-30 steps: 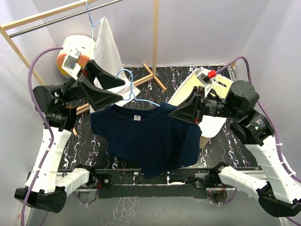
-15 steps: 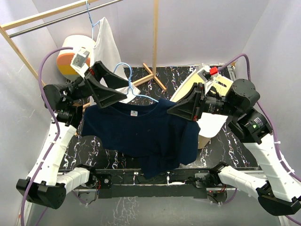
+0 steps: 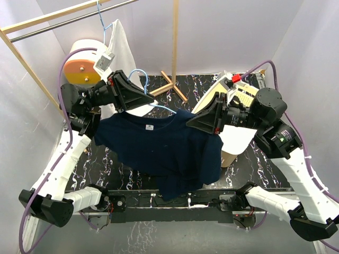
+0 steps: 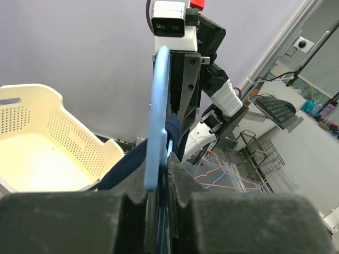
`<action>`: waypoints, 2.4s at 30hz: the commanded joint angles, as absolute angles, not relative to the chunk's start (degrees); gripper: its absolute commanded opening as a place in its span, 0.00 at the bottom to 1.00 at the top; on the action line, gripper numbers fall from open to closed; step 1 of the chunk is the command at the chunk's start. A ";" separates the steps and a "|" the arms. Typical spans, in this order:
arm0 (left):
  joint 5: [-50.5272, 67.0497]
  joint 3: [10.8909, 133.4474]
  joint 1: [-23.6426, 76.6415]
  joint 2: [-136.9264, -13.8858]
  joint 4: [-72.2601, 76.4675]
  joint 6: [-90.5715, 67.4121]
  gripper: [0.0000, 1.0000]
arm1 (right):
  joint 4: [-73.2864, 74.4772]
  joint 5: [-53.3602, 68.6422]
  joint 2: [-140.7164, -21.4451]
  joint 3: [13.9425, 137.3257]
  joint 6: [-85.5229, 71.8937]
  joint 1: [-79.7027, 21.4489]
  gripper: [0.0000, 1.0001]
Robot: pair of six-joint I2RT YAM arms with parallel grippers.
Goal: Remove the t-shirt from the hanger
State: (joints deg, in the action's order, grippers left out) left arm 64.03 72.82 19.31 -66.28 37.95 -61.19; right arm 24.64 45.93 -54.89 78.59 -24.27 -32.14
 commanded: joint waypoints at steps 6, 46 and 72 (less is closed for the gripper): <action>59.28 80.88 19.79 -58.87 11.75 -39.55 0.00 | 33.39 38.17 -43.48 70.75 -15.66 -32.33 0.55; 52.91 79.84 19.78 -50.49 -0.96 -32.67 0.00 | 49.01 12.32 -30.29 64.33 -20.07 -32.43 0.08; 49.73 80.24 19.80 -50.64 -3.41 -30.65 0.00 | 52.14 19.06 -27.69 61.53 -17.83 -32.33 0.40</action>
